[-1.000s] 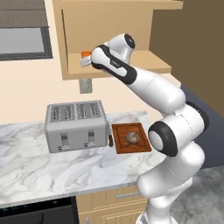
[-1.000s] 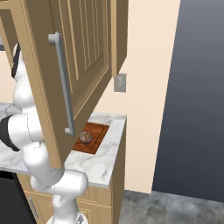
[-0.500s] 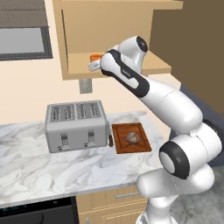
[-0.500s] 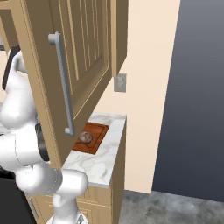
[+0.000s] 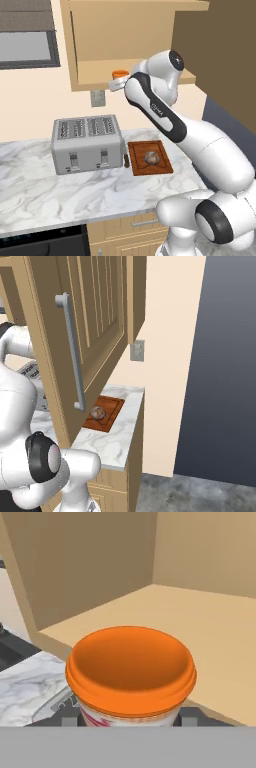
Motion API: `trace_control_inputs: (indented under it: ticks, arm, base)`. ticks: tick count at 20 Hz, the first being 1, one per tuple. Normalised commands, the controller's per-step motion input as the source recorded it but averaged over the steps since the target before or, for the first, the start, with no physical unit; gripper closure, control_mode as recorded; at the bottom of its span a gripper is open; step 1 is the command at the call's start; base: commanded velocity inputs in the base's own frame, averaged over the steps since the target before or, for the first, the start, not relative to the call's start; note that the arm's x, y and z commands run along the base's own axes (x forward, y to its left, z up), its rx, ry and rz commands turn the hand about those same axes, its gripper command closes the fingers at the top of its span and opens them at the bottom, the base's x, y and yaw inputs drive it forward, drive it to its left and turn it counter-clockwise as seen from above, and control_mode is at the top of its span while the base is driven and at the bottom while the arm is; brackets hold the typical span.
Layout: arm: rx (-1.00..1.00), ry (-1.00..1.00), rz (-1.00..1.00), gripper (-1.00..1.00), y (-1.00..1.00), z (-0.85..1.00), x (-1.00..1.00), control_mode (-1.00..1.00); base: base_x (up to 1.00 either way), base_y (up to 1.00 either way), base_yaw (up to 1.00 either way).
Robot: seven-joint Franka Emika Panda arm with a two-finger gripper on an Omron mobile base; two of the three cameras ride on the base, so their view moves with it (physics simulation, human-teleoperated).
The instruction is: Pick the bread, place it on the cutting board, pick the jam, place it on the counter, and close the cabinet.
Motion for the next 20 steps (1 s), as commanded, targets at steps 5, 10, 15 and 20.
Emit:
trace_control_inputs:
  ticks: [5, 10, 15, 20]
  arm:
    - [0.00, 0.13, -0.07, 1.00, -0.02, 0.00, -0.60, -1.00]
    - [0.00, 0.15, -0.04, 1.00, 0.00, -0.01, -0.34, -1.00]
    - [0.00, 0.11, -0.02, 1.00, 0.00, -0.15, -0.25, -1.00]
    - [0.00, 0.01, 0.00, 1.00, 0.00, -0.35, -0.20, -1.00]
  base:
    - [0.00, 0.00, 0.00]
    - [0.00, 0.00, 0.00]
    - [0.00, 0.00, 0.00]
    - [0.00, 0.00, 0.00]
